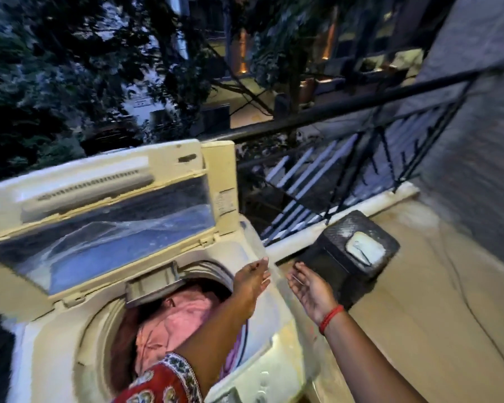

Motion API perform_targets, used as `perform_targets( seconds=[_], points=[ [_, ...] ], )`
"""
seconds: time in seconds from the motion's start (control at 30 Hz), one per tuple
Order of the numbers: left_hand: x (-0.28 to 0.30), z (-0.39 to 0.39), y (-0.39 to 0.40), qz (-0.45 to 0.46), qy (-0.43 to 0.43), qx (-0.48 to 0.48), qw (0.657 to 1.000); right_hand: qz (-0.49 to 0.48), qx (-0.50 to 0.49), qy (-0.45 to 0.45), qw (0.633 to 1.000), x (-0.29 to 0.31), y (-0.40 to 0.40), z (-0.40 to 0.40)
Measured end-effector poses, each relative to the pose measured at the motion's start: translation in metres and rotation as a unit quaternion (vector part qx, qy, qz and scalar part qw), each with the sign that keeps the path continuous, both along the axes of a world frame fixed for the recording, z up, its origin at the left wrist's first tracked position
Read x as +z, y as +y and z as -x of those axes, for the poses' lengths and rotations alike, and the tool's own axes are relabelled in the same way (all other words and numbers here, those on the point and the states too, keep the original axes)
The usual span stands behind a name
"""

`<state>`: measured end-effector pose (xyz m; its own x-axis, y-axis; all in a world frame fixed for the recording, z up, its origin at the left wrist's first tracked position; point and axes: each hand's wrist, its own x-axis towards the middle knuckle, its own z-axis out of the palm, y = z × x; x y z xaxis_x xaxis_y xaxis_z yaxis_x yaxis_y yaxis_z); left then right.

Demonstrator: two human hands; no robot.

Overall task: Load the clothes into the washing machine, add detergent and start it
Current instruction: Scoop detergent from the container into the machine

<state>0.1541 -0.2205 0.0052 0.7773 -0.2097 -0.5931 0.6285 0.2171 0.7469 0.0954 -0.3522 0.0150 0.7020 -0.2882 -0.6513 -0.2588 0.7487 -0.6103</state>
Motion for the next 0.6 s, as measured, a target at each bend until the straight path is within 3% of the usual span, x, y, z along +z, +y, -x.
perform_targets(
  seconds=[0.3,0.6],
  points=[
    [-0.02,-0.016,-0.203,-0.07,-0.012,-0.103,0.992,0.007,-0.145,0.038,0.989,-0.051,-0.196,0.031],
    [-0.156,-0.086,-0.369,-0.174,0.022,-0.167,0.97,0.073,-0.149,0.128,0.978,-0.197,-0.359,0.011]
  ],
)
